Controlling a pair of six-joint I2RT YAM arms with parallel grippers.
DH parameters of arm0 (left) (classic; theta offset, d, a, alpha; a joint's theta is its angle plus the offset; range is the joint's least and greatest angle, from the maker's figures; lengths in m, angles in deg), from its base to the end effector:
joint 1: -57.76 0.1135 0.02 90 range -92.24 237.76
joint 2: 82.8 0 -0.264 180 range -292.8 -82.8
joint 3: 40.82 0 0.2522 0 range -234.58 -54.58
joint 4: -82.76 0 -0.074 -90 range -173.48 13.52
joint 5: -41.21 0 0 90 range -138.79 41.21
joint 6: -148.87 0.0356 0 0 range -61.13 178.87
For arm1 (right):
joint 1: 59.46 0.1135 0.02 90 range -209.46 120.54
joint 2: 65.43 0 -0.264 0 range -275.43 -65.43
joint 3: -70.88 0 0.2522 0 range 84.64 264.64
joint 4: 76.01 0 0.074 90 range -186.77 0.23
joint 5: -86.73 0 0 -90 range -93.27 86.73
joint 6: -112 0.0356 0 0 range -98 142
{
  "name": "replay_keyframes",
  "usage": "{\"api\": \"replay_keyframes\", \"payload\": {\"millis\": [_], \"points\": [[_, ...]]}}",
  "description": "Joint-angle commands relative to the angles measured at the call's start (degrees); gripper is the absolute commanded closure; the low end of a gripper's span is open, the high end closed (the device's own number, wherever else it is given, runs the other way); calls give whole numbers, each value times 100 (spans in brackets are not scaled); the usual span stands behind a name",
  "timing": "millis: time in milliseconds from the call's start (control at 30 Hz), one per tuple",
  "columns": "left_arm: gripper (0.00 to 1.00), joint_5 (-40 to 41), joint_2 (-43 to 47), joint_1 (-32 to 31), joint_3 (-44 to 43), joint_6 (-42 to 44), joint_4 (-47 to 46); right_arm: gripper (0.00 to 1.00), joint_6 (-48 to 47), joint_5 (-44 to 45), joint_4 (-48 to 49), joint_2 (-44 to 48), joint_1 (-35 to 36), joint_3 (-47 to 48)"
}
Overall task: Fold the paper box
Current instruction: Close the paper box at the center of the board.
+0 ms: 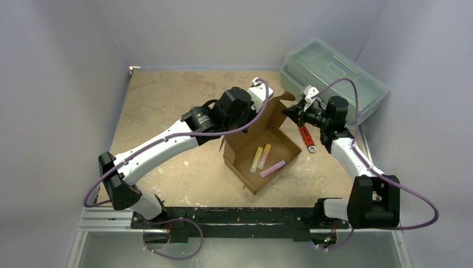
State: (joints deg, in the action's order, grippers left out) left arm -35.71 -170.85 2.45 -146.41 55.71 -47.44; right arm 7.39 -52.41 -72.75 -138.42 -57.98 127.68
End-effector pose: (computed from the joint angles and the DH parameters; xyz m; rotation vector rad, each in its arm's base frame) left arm 0.2021 -0.2778 0.3953 0.8171 1.9766 -0.3612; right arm 0.2790 0.0341 0.2739 -0.8254 1.5489 0.5989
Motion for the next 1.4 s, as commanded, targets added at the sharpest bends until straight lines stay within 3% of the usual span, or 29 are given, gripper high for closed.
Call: {"api": "replay_keyframes", "payload": {"millis": [0, 333, 433, 767, 1133, 1367], "points": [[100, 270, 17, -41, -197, 98, 3, 100, -58, -519, -127, 94, 2, 161], [100, 366, 300, -49, 238, 137, -467, 98, 234, -1281, -213, -123, 2, 279], [100, 354, 353, -49, 299, 155, -536, 94, 492, -1491, -62, -117, 2, 268], [100, 218, 496, -50, 510, 257, -747, 89, 701, -1598, 162, -262, 4, 150], [100, -31, 724, -48, 885, 522, -984, 99, 409, -1587, -255, -352, 11, 125], [100, -196, 819, -45, 1073, 544, -1072, 99, -1, -1620, -696, -330, 19, 140]]}}
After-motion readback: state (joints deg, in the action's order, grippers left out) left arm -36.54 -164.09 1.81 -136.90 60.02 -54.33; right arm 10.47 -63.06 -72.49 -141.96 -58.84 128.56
